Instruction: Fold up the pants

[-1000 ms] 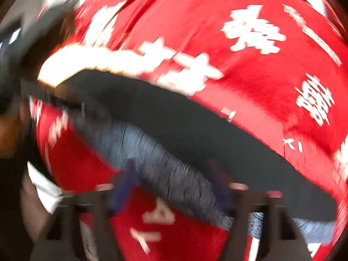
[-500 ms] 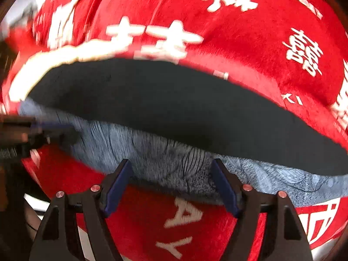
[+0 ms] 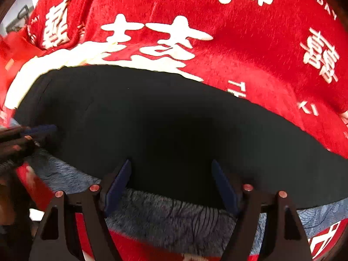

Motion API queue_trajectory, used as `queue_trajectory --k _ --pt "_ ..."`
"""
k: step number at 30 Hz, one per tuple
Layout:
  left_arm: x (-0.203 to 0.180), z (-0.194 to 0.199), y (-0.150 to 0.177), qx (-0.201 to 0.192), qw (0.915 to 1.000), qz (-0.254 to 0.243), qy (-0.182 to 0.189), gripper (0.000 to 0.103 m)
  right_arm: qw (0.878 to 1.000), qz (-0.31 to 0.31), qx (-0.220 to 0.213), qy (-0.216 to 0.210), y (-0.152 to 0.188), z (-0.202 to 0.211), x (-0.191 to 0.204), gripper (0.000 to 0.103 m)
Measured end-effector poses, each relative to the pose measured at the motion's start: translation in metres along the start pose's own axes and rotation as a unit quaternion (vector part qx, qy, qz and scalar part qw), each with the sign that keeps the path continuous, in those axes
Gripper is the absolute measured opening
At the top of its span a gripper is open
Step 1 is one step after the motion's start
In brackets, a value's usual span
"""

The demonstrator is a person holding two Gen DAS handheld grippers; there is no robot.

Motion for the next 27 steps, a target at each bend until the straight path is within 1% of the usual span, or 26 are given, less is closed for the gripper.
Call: queue_trajectory --k 1,2,3,4,5,6,7,8,9,11,12,13,14,16,17,18,19,20,21,22,24,25,27 --pt "0.0 0.0 -0.002 0.003 1.0 0.001 -0.003 0.015 0.999 -0.016 -0.02 -0.019 -0.009 0.012 -0.007 0.079" --pt "0.0 0.0 -0.004 0.006 1.0 0.0 -0.006 0.015 0.998 -0.029 -0.039 -0.028 -0.022 0.024 -0.016 0.079" --pt "-0.001 -0.001 -0.004 0.007 0.9999 -0.001 -0.008 0.015 0.998 -0.032 -0.048 -0.037 -0.034 0.031 -0.022 0.079" --pt "-0.001 -0.001 -0.005 0.006 0.9999 -0.004 -0.008 0.015 0.997 -0.03 -0.048 -0.057 -0.046 0.035 -0.027 0.079" --pt "-0.001 0.0 -0.004 0.004 0.9999 -0.008 -0.006 0.015 0.995 -0.022 -0.039 -0.087 -0.057 0.035 -0.029 0.081" --pt "-0.001 0.0 -0.003 0.002 1.0 -0.01 -0.001 0.015 0.993 -0.01 -0.018 -0.12 -0.066 0.029 -0.031 0.082" --pt "0.001 0.001 -0.003 -0.001 0.9999 -0.009 0.007 0.015 0.989 0.0 0.009 -0.146 -0.071 0.021 -0.031 0.083" --pt "0.001 0.001 -0.002 -0.002 0.9999 -0.009 0.012 0.015 0.985 0.012 0.049 -0.167 -0.077 0.006 -0.034 0.083" --pt "0.001 0.002 -0.002 -0.004 0.9998 -0.008 0.016 0.015 0.982 0.021 0.072 -0.171 -0.082 -0.006 -0.039 0.082" --pt "0.001 0.003 -0.002 -0.005 0.9998 -0.009 0.018 0.015 0.978 0.039 0.095 -0.181 -0.091 -0.018 -0.045 0.082" --pt "0.001 0.003 -0.002 -0.005 0.9998 -0.011 0.016 0.015 0.969 0.039 0.118 -0.212 -0.087 -0.023 -0.045 0.082" --pt "0.0 0.004 -0.003 -0.005 0.9998 -0.015 0.013 0.015 0.956 0.043 0.145 -0.253 -0.085 -0.026 -0.04 0.084" --pt "-0.001 0.004 -0.003 -0.005 0.9998 -0.019 0.009 0.015 0.944 0.069 0.167 -0.276 -0.082 -0.029 -0.033 0.084" --pt "-0.005 0.007 -0.004 0.0 0.9995 -0.033 -0.003 0.015 0.94 0.121 0.174 -0.266 -0.078 -0.032 -0.028 0.084" --pt "-0.007 0.009 -0.006 0.002 0.9994 -0.035 -0.001 0.015 0.939 0.126 0.179 -0.267 -0.083 -0.038 -0.03 0.084" --pt "-0.012 0.013 -0.009 0.004 0.9993 -0.036 0.011 0.015 0.932 0.116 0.19 -0.285 -0.084 -0.043 -0.031 0.084" --pt "-0.018 0.019 -0.015 -0.003 0.999 -0.039 0.021 0.015 0.924 0.113 0.2 -0.307 -0.084 -0.045 -0.03 0.084" --pt "-0.023 0.023 -0.021 -0.011 0.9987 -0.043 0.023 0.015 0.914 0.121 0.205 -0.327 -0.084 -0.043 -0.026 0.084" --pt "-0.03 0.028 -0.028 -0.021 0.9982 -0.051 0.022 0.015 0.897 0.142 0.22 -0.357 -0.08 -0.037 -0.017 0.084" --pt "-0.041 0.031 -0.037 -0.03 0.9973 -0.063 0.022 0.015 0.884 0.164 0.231 -0.373 -0.074 -0.032 -0.009 0.084" --pt "-0.056 0.028 -0.046 -0.031 0.9958 -0.077 0.038 0.015 0.868 0.213 0.244 -0.377 -0.06 -0.026 0.003 0.086" --pt "-0.061 0.021 -0.048 -0.024 0.9953 -0.084 0.043 0.015 0.86 0.226 0.251 -0.381 -0.053 -0.024 0.007 0.088" --pt "-0.062 0.002 -0.045 -0.002 0.9955 -0.091 0.025 0.015 0.851 0.248 0.259 -0.384 -0.045 -0.02 0.014 0.089"
Point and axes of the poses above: each gripper's, at about its wrist camera, not at the fingertips, and z roughly against the way its jaws point, x to its left, y to its underside, the point moved 10 cm from there along -z, roughly the way its jaws point, and after that the axes turned 15 degrees about x, right-handed, at the moved point
